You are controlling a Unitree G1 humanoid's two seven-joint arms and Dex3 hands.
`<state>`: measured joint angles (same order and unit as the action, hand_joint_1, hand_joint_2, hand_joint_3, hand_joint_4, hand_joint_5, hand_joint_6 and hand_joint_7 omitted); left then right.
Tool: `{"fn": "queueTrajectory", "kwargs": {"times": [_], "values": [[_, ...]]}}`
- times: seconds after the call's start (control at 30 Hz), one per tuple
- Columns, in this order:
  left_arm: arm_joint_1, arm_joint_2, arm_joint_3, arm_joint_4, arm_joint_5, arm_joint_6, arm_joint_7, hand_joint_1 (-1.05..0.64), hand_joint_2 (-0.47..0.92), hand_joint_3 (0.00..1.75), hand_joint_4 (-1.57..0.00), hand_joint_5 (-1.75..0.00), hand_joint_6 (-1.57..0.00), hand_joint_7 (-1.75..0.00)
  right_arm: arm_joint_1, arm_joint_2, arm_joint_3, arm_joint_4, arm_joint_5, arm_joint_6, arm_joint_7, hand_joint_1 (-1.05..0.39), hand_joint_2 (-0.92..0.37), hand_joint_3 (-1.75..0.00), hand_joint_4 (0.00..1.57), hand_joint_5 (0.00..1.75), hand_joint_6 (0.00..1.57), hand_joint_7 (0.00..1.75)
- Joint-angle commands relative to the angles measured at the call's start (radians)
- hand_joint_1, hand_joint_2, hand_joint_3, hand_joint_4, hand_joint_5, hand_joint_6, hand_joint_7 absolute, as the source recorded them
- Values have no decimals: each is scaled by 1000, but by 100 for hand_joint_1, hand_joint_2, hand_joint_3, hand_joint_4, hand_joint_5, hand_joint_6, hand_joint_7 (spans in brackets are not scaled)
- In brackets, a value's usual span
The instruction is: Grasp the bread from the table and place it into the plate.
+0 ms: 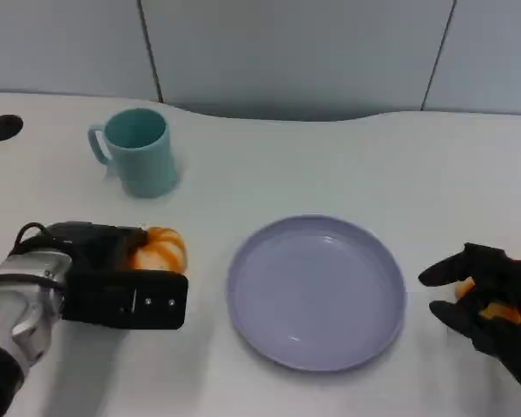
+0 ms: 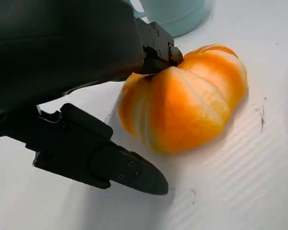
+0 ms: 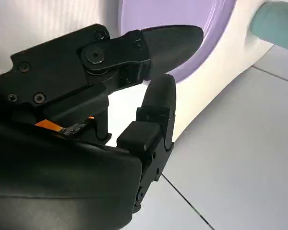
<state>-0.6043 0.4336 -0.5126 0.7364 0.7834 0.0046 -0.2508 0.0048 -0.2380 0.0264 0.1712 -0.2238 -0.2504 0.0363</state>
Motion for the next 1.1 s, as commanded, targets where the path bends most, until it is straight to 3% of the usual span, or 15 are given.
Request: {"fn": "queueTrajectory", "kwargs": {"times": [0.03, 0.77, 0.8, 0.83, 0.87, 0.9, 0.97, 1.1], "values": [[4, 4, -9, 16, -1, 3, 6, -65, 87, 0, -2, -25, -18, 0, 3, -9, -9, -6, 4, -8, -5, -29, -92, -22, 72, 125, 70, 90], [4, 4, -9, 16, -2, 3, 6, -65, 87, 0, -1, -27, -19, 0, 3, -9, -9, -6, 4, -8, -5, -29, -92, -22, 72, 125, 69, 92], [3, -17, 13, 38, -18, 13, 57, -65, 87, 0, -1, -27, -19, 0, 3, -9, -9, -9, 7, -7, -3, -29, -92, -22, 72, 125, 69, 92], [1, -34, 30, 56, -31, 21, 96, -41, 85, 1, -22, -82, -30, -40, 3, -9, -10, -11, 9, -7, -1, -29, -92, -23, 72, 126, 69, 92], [-1, -45, 40, 72, -40, 25, 126, -26, 85, 1, -30, -125, -27, -85, 3, -9, -10, -12, 10, -6, 0, -28, -92, -23, 72, 126, 69, 92], [-3, -52, 44, 84, -46, 26, 144, -20, 85, 1, -33, -140, -25, -101, 3, -9, -11, -13, 11, -6, 1, -28, -92, -23, 72, 126, 68, 92], [-9, -54, 40, 97, -50, 22, 156, -16, 84, 1, -36, -152, -23, -115, 3, -9, -11, -13, 11, -6, 1, -28, -92, -23, 72, 126, 68, 92], [-14, -56, 36, 110, -54, 18, 166, -15, 85, 1, -36, -155, -22, -119, 3, -9, -11, -13, 11, -6, 1, -28, -92, -23, 72, 126, 68, 92]]}}
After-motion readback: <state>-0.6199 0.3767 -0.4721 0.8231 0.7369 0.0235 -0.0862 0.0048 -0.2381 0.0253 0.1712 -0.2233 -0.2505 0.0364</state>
